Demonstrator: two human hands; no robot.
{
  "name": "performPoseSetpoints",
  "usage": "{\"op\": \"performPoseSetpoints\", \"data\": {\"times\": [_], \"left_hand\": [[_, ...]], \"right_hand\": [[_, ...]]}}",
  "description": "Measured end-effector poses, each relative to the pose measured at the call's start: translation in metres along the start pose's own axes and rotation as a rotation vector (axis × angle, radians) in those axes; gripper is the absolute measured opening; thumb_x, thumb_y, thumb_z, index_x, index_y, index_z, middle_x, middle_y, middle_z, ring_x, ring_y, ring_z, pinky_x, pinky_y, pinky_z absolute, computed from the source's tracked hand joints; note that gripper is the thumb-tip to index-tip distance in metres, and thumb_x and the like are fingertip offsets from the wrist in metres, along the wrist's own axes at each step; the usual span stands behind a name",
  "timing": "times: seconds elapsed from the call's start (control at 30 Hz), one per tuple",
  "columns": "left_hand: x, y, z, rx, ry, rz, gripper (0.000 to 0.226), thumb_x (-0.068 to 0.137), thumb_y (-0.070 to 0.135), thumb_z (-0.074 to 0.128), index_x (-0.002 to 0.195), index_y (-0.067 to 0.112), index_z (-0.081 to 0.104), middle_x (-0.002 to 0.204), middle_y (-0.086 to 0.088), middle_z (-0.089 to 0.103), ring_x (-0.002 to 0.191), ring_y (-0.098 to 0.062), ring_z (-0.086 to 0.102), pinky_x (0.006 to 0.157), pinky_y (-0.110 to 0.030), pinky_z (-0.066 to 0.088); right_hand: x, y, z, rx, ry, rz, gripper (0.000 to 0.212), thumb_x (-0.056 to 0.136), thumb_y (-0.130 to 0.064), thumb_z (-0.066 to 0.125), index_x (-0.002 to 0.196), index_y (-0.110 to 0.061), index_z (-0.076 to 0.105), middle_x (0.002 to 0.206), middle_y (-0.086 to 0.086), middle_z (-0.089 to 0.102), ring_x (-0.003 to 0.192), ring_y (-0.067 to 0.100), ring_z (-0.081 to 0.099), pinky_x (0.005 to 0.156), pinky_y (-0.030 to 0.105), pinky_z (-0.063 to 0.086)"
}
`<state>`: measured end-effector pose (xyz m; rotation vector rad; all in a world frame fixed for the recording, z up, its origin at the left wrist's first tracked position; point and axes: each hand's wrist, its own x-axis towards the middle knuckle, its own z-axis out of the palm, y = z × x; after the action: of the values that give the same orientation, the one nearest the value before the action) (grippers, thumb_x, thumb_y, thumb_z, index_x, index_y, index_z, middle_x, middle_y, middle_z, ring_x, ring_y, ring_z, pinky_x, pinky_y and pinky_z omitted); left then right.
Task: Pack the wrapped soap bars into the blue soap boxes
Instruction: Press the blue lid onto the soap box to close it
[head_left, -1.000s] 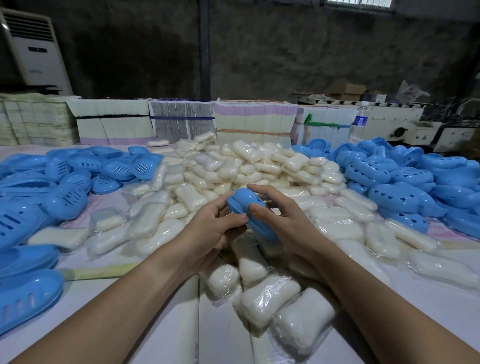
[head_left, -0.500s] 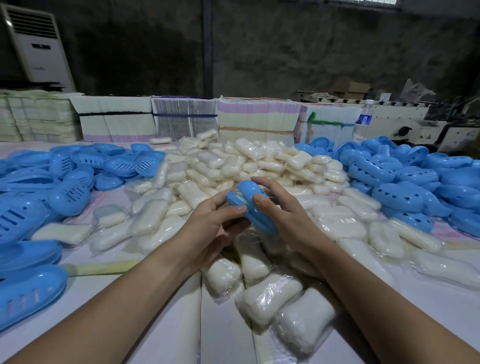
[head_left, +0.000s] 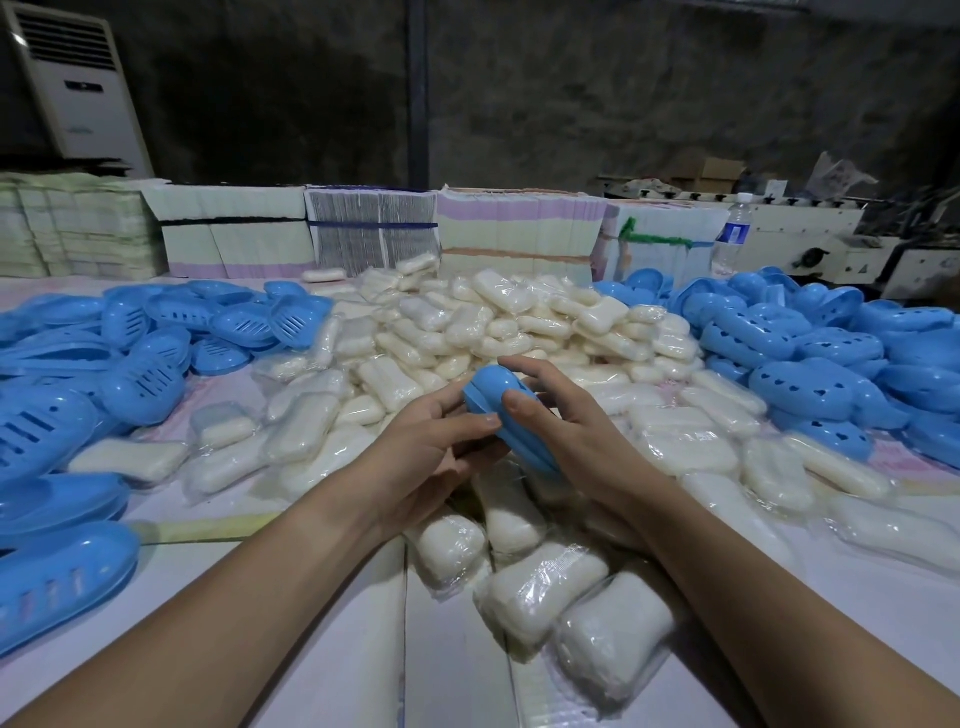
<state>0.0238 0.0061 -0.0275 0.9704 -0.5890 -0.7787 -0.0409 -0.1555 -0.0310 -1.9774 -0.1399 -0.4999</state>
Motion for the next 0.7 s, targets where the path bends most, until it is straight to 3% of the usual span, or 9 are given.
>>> {"op": "performPoseSetpoints", "data": {"times": [0.17, 0.3, 0.47, 0.57, 0.63, 0.7], "left_hand": [[0.0008, -0.0014, -0.0018, -0.006, -0.006, -0.006, 0.039, 0.085, 0.000, 0.059, 0.124, 0.004, 0.062, 0.119, -0.013, 0.072, 0.111, -0.021, 0.069, 0.087, -0.025, 0.057], [0.0011, -0.0013, -0.0031, 0.009, -0.004, -0.018, 0.038, 0.091, -0.005, 0.054, 0.126, 0.004, 0.061, 0.119, -0.013, 0.072, 0.112, -0.022, 0.069, 0.088, -0.026, 0.057], [0.0003, 0.0011, -0.0037, -0.006, -0.014, -0.023, 0.039, 0.092, -0.007, 0.052, 0.130, 0.002, 0.060, 0.123, -0.018, 0.069, 0.112, -0.025, 0.068, 0.088, -0.027, 0.057], [0.0001, 0.0030, -0.0016, -0.060, 0.028, -0.013, 0.035, 0.084, 0.011, 0.068, 0.118, 0.004, 0.070, 0.120, -0.017, 0.069, 0.108, -0.025, 0.069, 0.090, -0.032, 0.057], [0.0000, 0.0028, 0.0010, -0.094, 0.119, -0.019, 0.032, 0.087, 0.024, 0.071, 0.115, 0.007, 0.073, 0.115, -0.015, 0.072, 0.097, -0.025, 0.072, 0.081, -0.032, 0.059], [0.0014, 0.0022, 0.0020, -0.027, 0.230, -0.008, 0.024, 0.096, 0.024, 0.063, 0.113, 0.011, 0.074, 0.109, -0.012, 0.074, 0.085, -0.023, 0.074, 0.066, -0.030, 0.059]], "right_hand": [[-0.0007, 0.0002, -0.0008, -0.017, 0.005, 0.000, 0.036, 0.089, -0.045, 0.055, 0.125, -0.041, 0.056, 0.121, -0.013, 0.060, 0.101, -0.007, 0.054, 0.086, 0.008, 0.040], [0.0000, 0.0016, -0.0041, -0.075, -0.023, 0.006, 0.038, 0.093, -0.040, 0.060, 0.130, -0.032, 0.057, 0.131, -0.006, 0.057, 0.116, 0.004, 0.053, 0.100, 0.019, 0.038], [-0.0023, -0.0037, -0.0024, -0.118, -0.023, 0.010, 0.053, 0.083, -0.050, 0.057, 0.132, -0.031, 0.057, 0.129, -0.001, 0.055, 0.119, 0.004, 0.051, 0.099, 0.016, 0.038], [-0.0038, -0.0062, -0.0026, -0.183, -0.011, -0.045, 0.044, 0.090, -0.039, 0.065, 0.132, -0.031, 0.058, 0.126, 0.001, 0.057, 0.119, 0.007, 0.051, 0.105, 0.025, 0.038], [-0.0052, -0.0073, -0.0040, -0.246, -0.035, -0.089, 0.051, 0.086, -0.038, 0.070, 0.134, -0.031, 0.056, 0.126, -0.001, 0.057, 0.119, 0.010, 0.050, 0.104, 0.029, 0.039], [-0.0061, -0.0079, -0.0061, -0.311, -0.055, -0.109, 0.065, 0.081, -0.038, 0.076, 0.140, -0.030, 0.050, 0.130, -0.003, 0.055, 0.120, 0.012, 0.047, 0.106, 0.034, 0.039]]}}
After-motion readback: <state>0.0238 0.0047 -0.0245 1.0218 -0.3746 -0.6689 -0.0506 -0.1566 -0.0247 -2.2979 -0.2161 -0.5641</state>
